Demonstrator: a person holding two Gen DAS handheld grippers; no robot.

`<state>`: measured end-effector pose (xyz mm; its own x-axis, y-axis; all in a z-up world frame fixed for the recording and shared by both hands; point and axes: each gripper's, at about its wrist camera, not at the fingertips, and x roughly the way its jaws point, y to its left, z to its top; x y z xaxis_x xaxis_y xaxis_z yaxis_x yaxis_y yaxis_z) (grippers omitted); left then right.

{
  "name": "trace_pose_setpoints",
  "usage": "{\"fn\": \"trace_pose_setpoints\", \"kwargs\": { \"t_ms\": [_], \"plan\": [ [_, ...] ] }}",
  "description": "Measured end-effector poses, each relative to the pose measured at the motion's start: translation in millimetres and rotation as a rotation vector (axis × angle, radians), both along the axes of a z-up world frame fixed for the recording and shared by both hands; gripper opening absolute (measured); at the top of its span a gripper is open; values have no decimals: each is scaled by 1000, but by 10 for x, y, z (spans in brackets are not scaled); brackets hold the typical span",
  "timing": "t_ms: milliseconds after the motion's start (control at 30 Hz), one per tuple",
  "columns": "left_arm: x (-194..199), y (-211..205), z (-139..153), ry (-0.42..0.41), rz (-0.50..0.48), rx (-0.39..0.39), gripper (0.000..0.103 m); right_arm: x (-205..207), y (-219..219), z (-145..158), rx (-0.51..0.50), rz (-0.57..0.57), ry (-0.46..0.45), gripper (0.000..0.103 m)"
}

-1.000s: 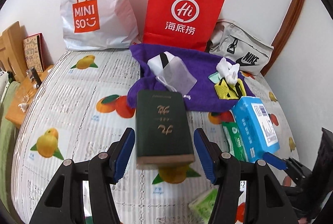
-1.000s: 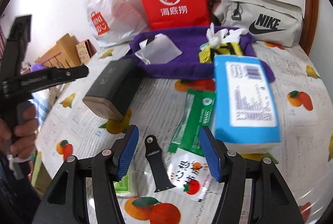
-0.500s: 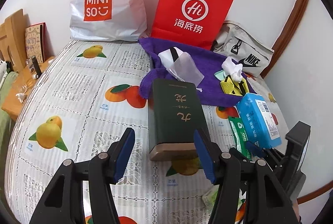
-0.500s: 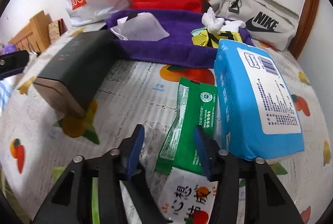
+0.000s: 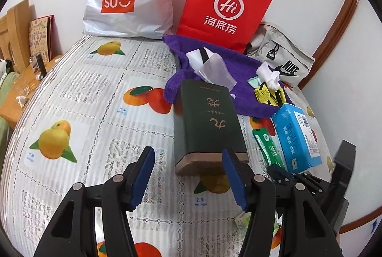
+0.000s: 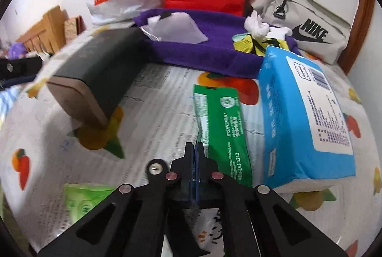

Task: Organize soft objects
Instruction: 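Move both open tools back over the bed toward the green packets, then grasp the green snack packet with the right tool while the left tool grasps the light green tissue pack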

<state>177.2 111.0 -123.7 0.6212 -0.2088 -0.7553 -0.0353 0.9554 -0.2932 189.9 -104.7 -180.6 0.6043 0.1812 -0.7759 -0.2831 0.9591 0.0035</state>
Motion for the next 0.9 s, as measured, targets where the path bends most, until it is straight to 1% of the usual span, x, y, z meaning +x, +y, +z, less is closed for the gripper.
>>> {"fn": "trace_pose_setpoints", "kwargs": {
  "t_ms": [33, 133, 233, 400, 567, 733, 767, 800, 833, 900],
  "plan": [
    [-8, 6, -4, 5, 4, -1, 57, -19, -1, 31, 19, 13, -4, 1],
    [-34, 8, 8, 5, 12, 2, 57, -105, 12, 178, 34, 39, -43, 1],
    [-64, -14, 31, 5, 13, 6, 57, -212, 3, 370, 68, 58, -78, 1],
    [-151, -86, 66, 1, 2, 24, 57, -363, -74, 540, 86, 75, -101, 1],
    [-242, -132, 39, 12, 4, 29, 57, -526, -170, 536, 100, 100, -69, 1],
    [-311, -187, 19, 15, -6, 40, 57, -597, -219, 413, 106, 122, -12, 2],
    [-314, -192, 11, 18, -7, 42, 57, -603, -215, 374, 97, 123, -5, 5],
    [-317, -193, 3, 20, -7, 41, 57, -606, -210, 351, 93, 129, 3, 13],
    [-319, -192, -5, 21, -8, 39, 57, -608, -201, 329, 93, 136, 11, 18],
    [-320, -189, -16, 25, -6, 43, 57, -611, -186, 291, 101, 148, 12, 50]
  ]
}}
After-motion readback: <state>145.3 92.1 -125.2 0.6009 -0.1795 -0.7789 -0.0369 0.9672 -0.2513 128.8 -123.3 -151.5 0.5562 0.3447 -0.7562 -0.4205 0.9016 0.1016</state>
